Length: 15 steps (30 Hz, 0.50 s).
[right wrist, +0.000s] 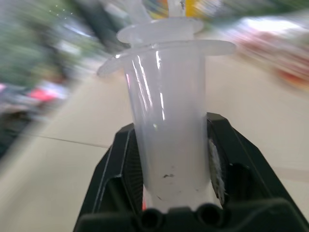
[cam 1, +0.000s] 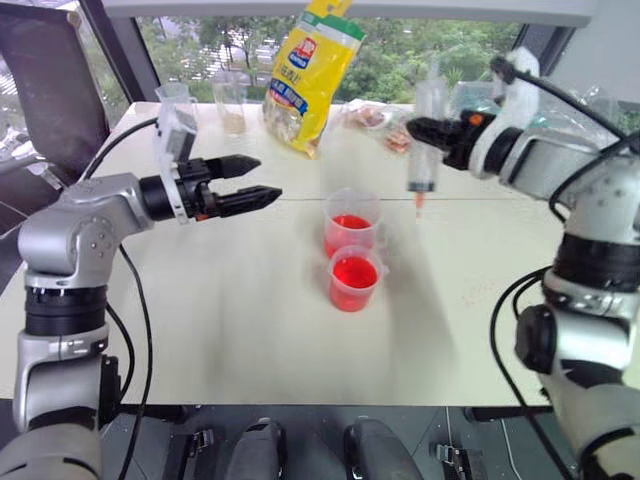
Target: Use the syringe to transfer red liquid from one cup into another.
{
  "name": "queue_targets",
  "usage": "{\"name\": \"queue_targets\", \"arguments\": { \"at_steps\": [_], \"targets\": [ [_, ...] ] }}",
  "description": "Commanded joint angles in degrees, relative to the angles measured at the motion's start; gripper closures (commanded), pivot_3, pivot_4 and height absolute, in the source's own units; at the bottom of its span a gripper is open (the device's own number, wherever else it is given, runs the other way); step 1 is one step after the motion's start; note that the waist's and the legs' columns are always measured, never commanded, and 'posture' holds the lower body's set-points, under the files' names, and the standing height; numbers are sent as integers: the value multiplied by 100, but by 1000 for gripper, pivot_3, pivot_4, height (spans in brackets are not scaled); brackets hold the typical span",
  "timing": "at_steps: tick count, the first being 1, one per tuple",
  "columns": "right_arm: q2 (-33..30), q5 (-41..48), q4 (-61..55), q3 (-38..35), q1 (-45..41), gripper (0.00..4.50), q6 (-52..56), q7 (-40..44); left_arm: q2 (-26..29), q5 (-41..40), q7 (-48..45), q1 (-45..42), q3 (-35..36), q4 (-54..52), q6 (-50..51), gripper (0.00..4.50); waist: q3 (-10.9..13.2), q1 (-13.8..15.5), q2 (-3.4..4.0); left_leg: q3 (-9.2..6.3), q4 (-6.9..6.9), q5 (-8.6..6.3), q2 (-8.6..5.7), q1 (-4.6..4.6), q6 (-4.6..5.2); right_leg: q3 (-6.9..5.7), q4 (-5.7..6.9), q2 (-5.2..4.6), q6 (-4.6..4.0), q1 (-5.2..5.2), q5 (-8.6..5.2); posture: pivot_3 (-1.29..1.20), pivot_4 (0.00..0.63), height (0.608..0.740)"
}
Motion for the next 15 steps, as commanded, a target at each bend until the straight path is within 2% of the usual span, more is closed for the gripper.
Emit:
{"name": "queue_targets", "arguments": {
  "at_steps": [1, 9, 15],
  "targets": [
    [-300, -571, 557, 675, -78, 3105, 287, 328, 39, -77, 126, 177, 104, -385, -82, 30, 0, -22, 1, 4, -2, -2, -1, -2, 3, 3, -4, 0, 0, -2, 0, 0, 150, 740],
    [-338, -1304, 1482, 1647, 60, 3105, 527, 1160, -4, -186, 395, 582, 163, -775, -21, 30, 1, -52, 2, 6, -5, -2, 3, -26, 4, 5, -1, 8, 1, -29, 0, 0, 150, 740],
    [-196, -1799, 1651, 1916, 285, 3105, 255, 1400, 38, -344, 600, 734, 199, -1005, 74, 30, 1, -42, 1, 4, 6, -3, 1, -32, 5, 2, -1, 4, 1, -28, 1, 0, 150, 740]
  ]
}}
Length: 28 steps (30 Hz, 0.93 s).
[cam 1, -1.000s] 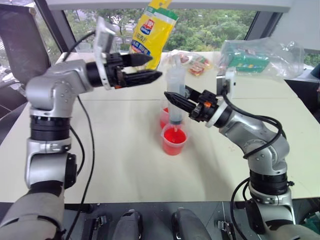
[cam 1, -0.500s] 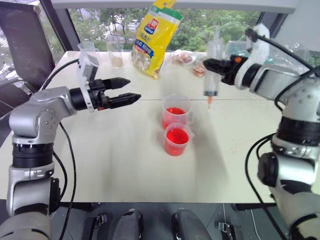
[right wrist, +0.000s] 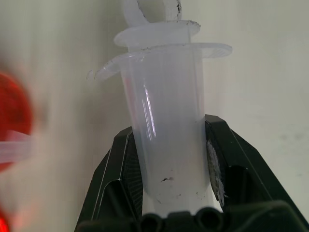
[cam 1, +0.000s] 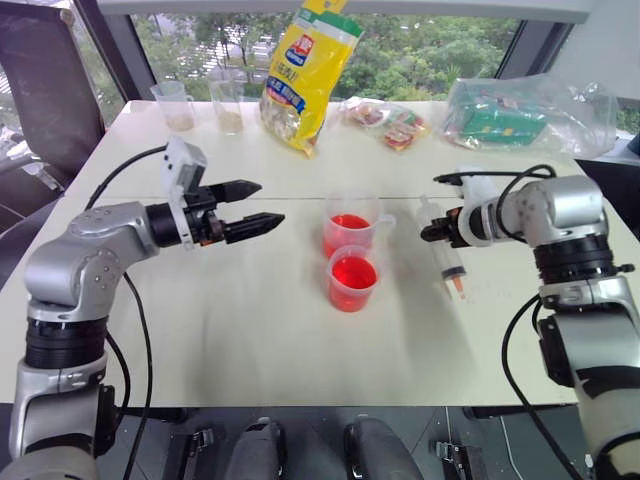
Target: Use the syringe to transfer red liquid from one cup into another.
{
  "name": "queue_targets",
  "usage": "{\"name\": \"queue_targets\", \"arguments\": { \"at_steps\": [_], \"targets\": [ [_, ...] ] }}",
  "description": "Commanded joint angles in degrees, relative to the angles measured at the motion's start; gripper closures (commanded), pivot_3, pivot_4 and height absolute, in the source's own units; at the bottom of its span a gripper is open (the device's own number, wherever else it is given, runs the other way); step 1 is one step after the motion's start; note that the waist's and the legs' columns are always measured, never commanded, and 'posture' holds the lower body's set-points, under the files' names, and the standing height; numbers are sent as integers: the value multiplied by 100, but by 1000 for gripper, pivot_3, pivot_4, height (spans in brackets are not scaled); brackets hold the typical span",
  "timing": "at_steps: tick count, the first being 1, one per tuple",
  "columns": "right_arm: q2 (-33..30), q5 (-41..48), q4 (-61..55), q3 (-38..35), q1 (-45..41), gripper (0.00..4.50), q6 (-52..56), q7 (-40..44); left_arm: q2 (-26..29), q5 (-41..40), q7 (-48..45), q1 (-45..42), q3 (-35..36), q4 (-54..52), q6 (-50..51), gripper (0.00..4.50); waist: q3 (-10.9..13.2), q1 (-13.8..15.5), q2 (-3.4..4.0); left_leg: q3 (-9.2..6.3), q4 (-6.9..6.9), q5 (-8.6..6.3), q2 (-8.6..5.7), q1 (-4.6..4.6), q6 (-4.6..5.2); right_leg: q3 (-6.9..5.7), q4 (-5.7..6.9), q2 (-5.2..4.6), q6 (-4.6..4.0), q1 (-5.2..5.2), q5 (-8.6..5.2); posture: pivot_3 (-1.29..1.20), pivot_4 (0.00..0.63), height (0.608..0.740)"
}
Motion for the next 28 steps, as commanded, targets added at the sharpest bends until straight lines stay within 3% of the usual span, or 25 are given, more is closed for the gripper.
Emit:
{"name": "queue_targets", "arguments": {
  "at_steps": [1, 5, 11, 17, 24, 28],
  "targets": [
    [24, -298, -2, 18, 31, 3105, -199, 137, 74, -158, 114, 26, 192, -294, 36, 30, 0, -5, 0, 0, 0, 0, 0, 0, 0, 0, 0, 1, 0, 0, 0, 0, 150, 740],
    [85, -443, 43, -30, 101, 3105, -222, 279, 82, -233, 212, 118, 198, -436, 86, 30, 0, -5, 0, -2, 0, 0, 0, 1, 0, -2, 1, 1, 0, 2, 0, 0, 150, 740],
    [-108, -422, -488, -108, 170, 58, -110, 674, 156, -377, 312, 184, 233, -550, 166, 0, 0, -3, 0, -3, 1, 0, 0, 2, 0, -3, 1, 1, 0, 2, 0, 0, 150, 740],
    [-858, -43, -2103, -263, 528, 17, -237, 1546, 376, -687, 476, 429, 515, -886, 449, 0, 0, 0, 0, -7, -1, 0, 0, -2, 1, -5, -2, 1, 0, 0, 0, 0, 150, 740],
    [-1806, 778, -4074, -1154, 1496, 17, -1104, 3002, 656, -1179, 841, 870, 984, -1494, 838, 0, 0, 1, 0, -14, -1, -1, 1, 0, 2, -9, -6, 2, 0, 7, 0, 0, 150, 740],
    [-2132, 1068, -4509, -1591, 2057, 17, -1587, 3569, 768, -1457, 1044, 1080, 1194, -1734, 995, 0, 0, 7, 0, -15, 1, -2, 1, 6, 2, -11, -11, 1, 0, 17, 0, 0, 150, 740]
  ]
}}
